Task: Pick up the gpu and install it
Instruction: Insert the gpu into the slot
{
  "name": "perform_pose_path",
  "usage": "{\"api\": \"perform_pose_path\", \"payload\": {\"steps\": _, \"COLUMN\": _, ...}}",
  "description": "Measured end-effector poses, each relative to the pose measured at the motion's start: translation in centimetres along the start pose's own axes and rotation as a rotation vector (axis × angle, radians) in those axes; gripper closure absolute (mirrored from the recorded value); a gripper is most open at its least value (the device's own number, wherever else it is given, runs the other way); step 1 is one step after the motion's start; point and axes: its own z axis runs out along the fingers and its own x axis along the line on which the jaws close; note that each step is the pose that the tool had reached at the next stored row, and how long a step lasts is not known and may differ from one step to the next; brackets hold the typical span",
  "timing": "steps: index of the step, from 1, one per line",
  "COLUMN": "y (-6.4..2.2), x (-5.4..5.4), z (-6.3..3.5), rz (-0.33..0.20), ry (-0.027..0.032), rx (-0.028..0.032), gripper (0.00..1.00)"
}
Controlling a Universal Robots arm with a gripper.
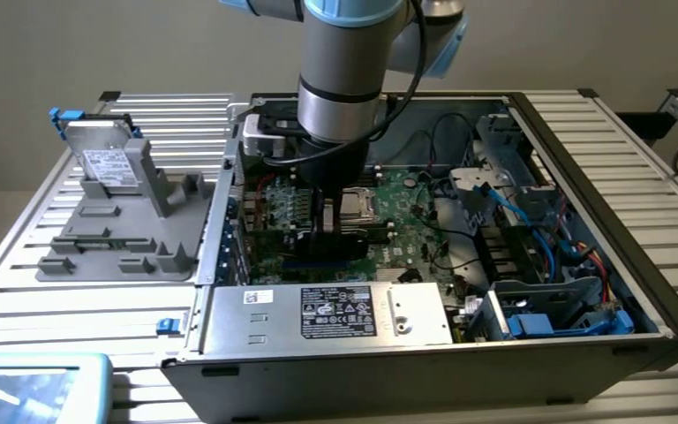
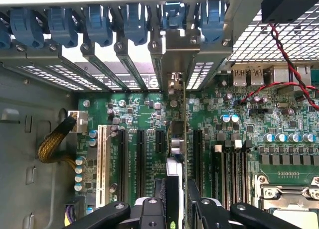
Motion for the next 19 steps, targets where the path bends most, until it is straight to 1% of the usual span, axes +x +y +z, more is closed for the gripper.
{"api": "perform_pose_path", "payload": {"steps": 3, "y": 0.0, "x": 0.0, "z": 0.01, "rz": 0.0, "ry": -0.0002, "rx": 0.0001, "gripper": 0.72}}
{"api": "perform_pose_path", "payload": {"steps": 4, "y": -0.01, "x": 0.01, "z": 0.01, "rz": 0.0, "ry": -0.0003, "rx": -0.0013, "gripper": 0.72}}
{"api": "perform_pose_path", "payload": {"steps": 7, "y": -0.01, "x": 0.03, "z": 0.0, "rz": -0.001, "ry": -0.0005, "rx": -0.0086, "gripper": 0.72}}
{"api": "perform_pose_path", "payload": {"steps": 8, "y": 0.0, "x": 0.04, "z": -0.01, "rz": -0.001, "ry": -0.0006, "rx": -0.0092, "gripper": 0.72}}
{"api": "perform_pose_path", "payload": {"steps": 19, "y": -0.01, "x": 0.04, "z": 0.13, "rz": -0.001, "ry": -0.0003, "rx": -0.0094, "gripper": 0.72}}
